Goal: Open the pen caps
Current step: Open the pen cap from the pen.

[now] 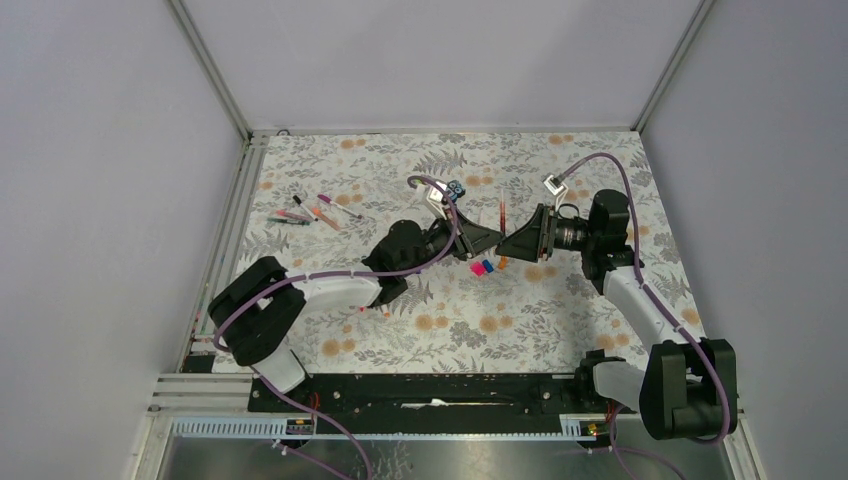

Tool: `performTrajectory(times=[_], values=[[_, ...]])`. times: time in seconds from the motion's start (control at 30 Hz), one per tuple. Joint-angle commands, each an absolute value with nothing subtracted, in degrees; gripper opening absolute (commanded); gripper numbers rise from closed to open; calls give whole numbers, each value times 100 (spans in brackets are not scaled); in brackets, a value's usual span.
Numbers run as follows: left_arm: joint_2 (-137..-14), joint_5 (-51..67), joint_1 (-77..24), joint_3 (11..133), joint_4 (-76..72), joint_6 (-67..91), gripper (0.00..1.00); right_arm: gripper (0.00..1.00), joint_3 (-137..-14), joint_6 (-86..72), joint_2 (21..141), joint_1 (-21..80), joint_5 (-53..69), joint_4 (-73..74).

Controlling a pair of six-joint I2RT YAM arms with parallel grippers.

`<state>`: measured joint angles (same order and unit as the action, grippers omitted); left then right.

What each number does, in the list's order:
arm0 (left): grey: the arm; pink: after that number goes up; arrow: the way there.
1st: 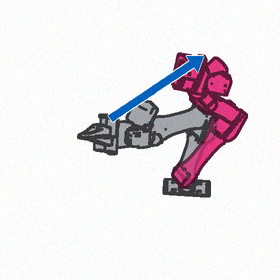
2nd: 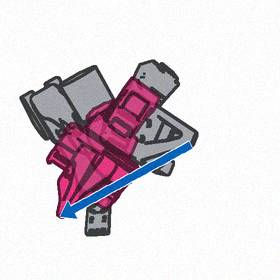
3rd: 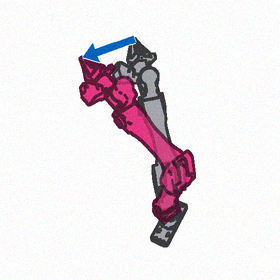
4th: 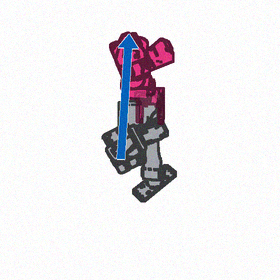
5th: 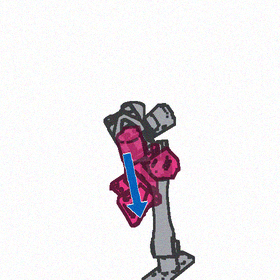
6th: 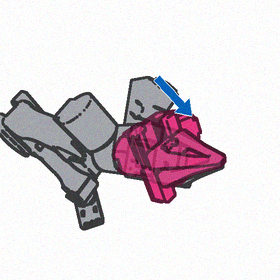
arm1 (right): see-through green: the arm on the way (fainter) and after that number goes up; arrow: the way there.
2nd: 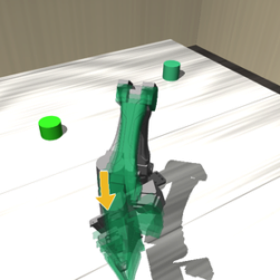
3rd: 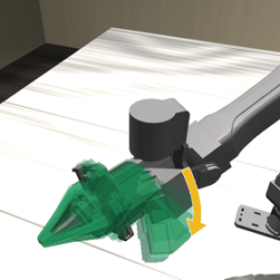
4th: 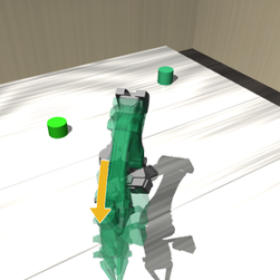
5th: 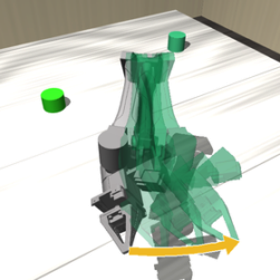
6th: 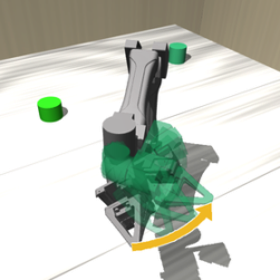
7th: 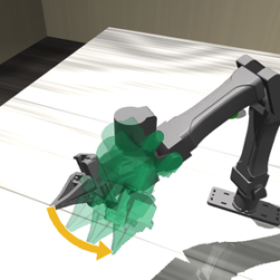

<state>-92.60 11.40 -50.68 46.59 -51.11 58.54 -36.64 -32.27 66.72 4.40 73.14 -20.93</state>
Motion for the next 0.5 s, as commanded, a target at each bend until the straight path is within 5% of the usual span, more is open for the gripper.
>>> performTrajectory(times=[0.0, 0.27, 0.47], values=[[-9267, 915, -5122, 4945, -5631, 5837, 0, 63, -3676, -3494, 6719, 471, 7416, -2449], [-9267, 840, -5174, 4983, -5640, 5801, 0, 39, -3669, -3461, 6751, 483, 7418, -2391], [-9279, 866, -5202, 4993, -5658, 5800, 0, 1, -3718, -3379, 6789, 492, 7421, -2306]])
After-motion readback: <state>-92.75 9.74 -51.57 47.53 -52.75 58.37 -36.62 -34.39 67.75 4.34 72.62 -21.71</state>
